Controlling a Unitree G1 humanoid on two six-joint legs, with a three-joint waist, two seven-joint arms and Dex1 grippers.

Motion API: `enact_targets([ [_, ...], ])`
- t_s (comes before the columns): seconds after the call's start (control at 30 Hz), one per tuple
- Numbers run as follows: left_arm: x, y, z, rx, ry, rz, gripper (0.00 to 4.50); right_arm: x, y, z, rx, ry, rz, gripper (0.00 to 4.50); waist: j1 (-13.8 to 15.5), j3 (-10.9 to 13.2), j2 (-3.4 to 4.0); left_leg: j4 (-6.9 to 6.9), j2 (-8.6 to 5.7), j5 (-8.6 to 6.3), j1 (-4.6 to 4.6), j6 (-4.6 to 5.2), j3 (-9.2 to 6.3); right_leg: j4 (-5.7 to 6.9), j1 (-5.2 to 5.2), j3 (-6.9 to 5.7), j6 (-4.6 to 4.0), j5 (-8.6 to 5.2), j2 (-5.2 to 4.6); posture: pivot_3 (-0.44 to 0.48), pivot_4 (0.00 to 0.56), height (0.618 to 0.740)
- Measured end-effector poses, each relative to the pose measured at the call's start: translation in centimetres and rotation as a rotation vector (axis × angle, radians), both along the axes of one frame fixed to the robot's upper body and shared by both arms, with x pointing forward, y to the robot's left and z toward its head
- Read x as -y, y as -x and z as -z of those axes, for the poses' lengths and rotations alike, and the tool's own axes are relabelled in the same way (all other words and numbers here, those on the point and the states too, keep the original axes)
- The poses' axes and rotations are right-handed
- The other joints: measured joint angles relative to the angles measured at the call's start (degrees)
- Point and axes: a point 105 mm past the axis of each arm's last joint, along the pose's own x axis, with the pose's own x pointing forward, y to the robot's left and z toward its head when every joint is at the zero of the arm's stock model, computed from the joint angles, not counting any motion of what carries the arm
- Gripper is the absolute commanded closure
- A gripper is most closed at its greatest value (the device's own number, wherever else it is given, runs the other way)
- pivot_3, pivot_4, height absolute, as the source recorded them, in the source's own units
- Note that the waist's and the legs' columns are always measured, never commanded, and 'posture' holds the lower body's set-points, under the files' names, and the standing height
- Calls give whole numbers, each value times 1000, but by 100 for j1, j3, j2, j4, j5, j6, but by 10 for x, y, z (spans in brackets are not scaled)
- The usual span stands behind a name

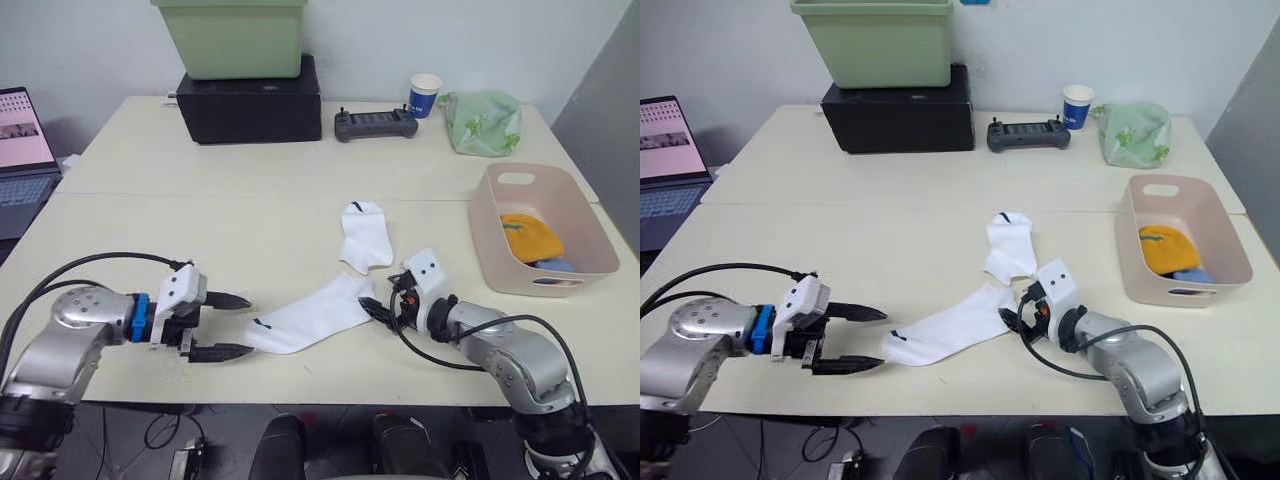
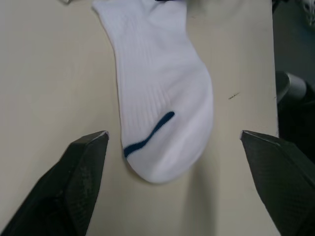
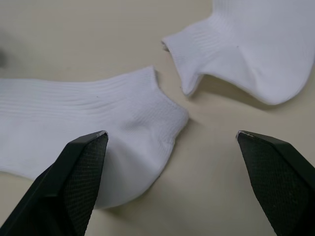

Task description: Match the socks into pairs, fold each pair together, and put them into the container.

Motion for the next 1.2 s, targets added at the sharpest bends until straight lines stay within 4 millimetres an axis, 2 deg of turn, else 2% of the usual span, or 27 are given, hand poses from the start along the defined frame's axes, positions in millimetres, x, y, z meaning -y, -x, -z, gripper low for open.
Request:
enact_targets([
  [0.13, 4, 9, 18, -159, 5, -148, 32, -8, -5, 0, 22, 8, -10, 0, -11, 0, -1, 0, 1, 0, 1, 0, -2, 1, -1, 3, 0, 0, -1, 0, 150, 735],
  [0.3, 17, 13, 16, -260, 31, -252, 32, -19, -4, 2, 46, 40, -59, 0, 1, -2, -1, 0, 1, 0, 2, 0, -3, 0, 1, 6, 0, 0, -4, 0, 150, 735],
  [0.33, 19, 12, 17, -278, 36, -281, 10, -20, -4, 3, 50, 44, -61, 189, 2, -4, 2, 0, -1, 0, 4, 0, -3, 0, 4, 5, 0, 0, -5, 0, 150, 735],
  [0.4, 27, 10, 18, -318, 68, -316, 421, -20, -6, 4, 53, 46, -55, 605, 16, -12, 12, 1, -7, 0, 8, 0, -1, 0, 11, 3, 1, 0, -5, 0, 150, 735],
  [0.5, 34, 12, 23, -353, 64, -328, 1208, -24, -6, 5, 50, 40, -72, 1600, 25, -14, 12, 1, -10, 0, 11, -1, -1, -2, 14, 7, 1, 0, -5, 0, 150, 735],
  [0.63, 43, 16, 29, -360, 38, -298, 2495, -27, -4, 4, 59, 44, -96, 3076, 30, -15, 12, -1, -10, 0, 11, -1, 2, -6, 13, 13, 1, 0, -14, 0, 150, 735],
  [0.77, 48, 12, 31, -335, 44, -304, 3799, -27, 1, -4, 98, 48, -123, 4490, 53, -16, 14, -1, -11, 0, 11, -1, 3, -7, 13, 13, 1, 0, -24, 0, 150, 735],
  [0.83, 49, 10, 32, -316, 48, -294, 4462, -28, 7, -9, 112, 37, -141, 4500, 78, -16, 14, -1, -11, 0, 10, -1, 2, -9, 12, 12, 1, 0, -25, 0, 150, 735],
  [0.97, 41, 7, 30, -313, 40, -257, 4487, -28, 27, -15, 117, -6, -194, 4500, 103, -12, 9, -2, -11, 0, 7, -1, 2, -9, 9, 10, 1, 0, -24, 0, 150, 735],
  [1.1, 17, 19, 15, -354, -43, -152, 4487, -16, 49, -22, 116, -38, -219, 4500, 98, -6, 1, -9, -6, 0, 7, -1, 4, -9, 1, 11, 0, -1, -21, 0, 150, 735],
  [1.2, 16, 22, 13, -354, -77, -68, 4487, -16, 57, -19, 88, -64, -214, 4500, 95, -5, 5, -11, -8, 0, 8, -1, 7, -9, 1, 12, 0, -1, -20, 0, 150, 735],
])
